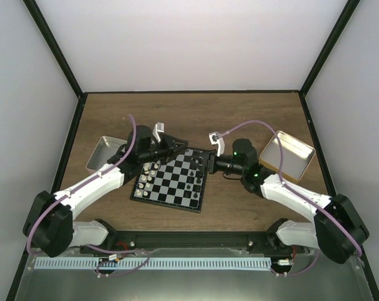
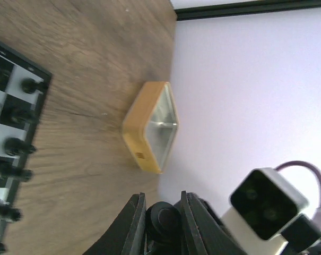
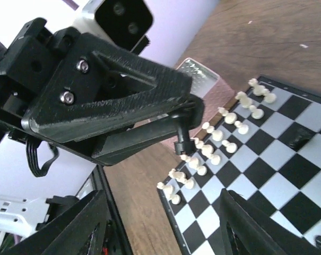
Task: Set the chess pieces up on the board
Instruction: Place the chess piece on the chessboard.
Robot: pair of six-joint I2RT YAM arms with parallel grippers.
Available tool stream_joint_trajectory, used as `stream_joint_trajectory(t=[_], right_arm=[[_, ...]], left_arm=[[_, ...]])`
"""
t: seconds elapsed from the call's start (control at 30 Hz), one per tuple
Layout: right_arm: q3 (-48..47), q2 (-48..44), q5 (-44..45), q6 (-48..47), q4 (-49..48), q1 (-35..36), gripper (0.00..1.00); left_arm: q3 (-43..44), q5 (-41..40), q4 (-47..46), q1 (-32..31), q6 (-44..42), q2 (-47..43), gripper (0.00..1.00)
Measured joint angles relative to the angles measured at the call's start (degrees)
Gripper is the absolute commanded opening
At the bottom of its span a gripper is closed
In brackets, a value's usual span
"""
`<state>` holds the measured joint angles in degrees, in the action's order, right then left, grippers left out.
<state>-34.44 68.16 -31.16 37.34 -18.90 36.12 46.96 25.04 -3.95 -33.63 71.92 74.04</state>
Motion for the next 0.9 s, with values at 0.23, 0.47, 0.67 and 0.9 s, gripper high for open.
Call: stream_joint_trajectory(t=[0.23, 0.47, 0.67, 0.9], right_arm=[[-1.99, 2.36, -2.47, 2.62, -2.25, 0.83, 0.44], [-2.60, 4.33, -2.12, 4.52, -4.00, 0.83, 0.43], [-3.56, 4.55, -2.36, 4.52, -4.96, 0.83, 0.36], [-4.42, 4.66, -2.69, 4.57, -7.06, 0.83, 0.20]], left_arm=[[-2.10, 2.49, -7.63, 0.00, 9.05, -1.62, 0.14], [-4.13, 3.34, -11.65, 0.00, 13.73, -3.30, 0.14], [-4.98, 3.74, -13.27, 0.00, 15.43, -3.52, 0.14], [-5.97, 3.78, -14.14, 0.00, 16.65, -3.52, 0.14]])
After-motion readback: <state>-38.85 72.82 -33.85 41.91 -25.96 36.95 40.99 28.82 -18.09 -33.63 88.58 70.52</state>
